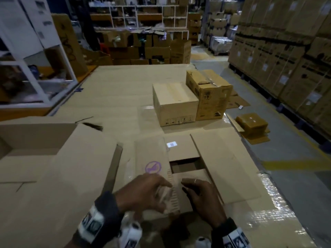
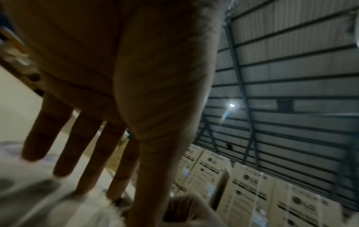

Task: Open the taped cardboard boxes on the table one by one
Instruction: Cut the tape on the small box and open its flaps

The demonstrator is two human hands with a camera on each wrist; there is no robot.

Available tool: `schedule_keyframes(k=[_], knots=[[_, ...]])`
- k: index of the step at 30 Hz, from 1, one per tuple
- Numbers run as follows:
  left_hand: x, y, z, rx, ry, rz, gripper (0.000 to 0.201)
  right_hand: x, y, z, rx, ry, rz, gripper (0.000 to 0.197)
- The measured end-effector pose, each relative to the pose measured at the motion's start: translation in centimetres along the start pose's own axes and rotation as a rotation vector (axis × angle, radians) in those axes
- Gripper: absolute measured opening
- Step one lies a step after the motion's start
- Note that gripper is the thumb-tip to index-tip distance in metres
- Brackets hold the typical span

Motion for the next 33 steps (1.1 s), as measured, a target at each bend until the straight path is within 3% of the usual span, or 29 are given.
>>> schedule_keyframes(k=[6,12,16,19,21,23,26,28,31,33], knots=[[7.0,4.6,-5.9,-0.090,-0.337,-0.159,0.095,2.2,0.9,-1.8,-0.094,0.086,-0.019,0.034],[6.0,3.6,-7.4,-0.147,-0.618,-0.328,0.088,1.4,4.2,-1.3,-0.132,0.044,0.111,0.028],[5.5,2.9,-10.0,-0.169,-0.828,-0.477,0.078,2.1,8.4,0.3,-0.296,0.048,0.084,0.030],[5.6,1.8,-12.7,-0.210,-1.125,-0.420,0.073,4.7,12.3,1.6,-0.444,0.228,0.099,0.042],[5.5,0.5,-14.4,-0.247,-1.317,-0.385,0.085,7.2,13.6,2.5,-0.528,0.378,-0.004,0.051],[5.5,0.1,-15.7,-0.295,-1.415,-0.381,0.096,9.6,13.7,3.4,-0.604,0.539,-0.185,0.063],[5.9,1.4,-16.4,-0.335,-1.364,-0.218,0.076,12.7,12.8,4.1,-0.681,0.785,-0.482,0.062],[7.2,3.1,-15.8,-0.391,-1.244,-0.191,0.063,13.9,12.4,4.0,-0.760,0.861,-0.633,0.056],[10.3,5.0,-13.6,-0.546,-1.018,-0.340,0.074,14.4,12.6,4.0,-0.829,0.861,-0.848,0.050],[11.7,5.3,-11.9,-0.574,-0.866,-0.433,0.076,14.2,12.6,4.3,-0.819,0.879,-1.017,0.047]])
Point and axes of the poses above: each hand's wrist, its own z-axis towards the middle knuckle, its own x-axis out of the palm, y = z × x, the point moved 4 cm from there along z, towards the middle knuckle, and after that the axes turned 3 degrees about -z, right-handed, at the moved point
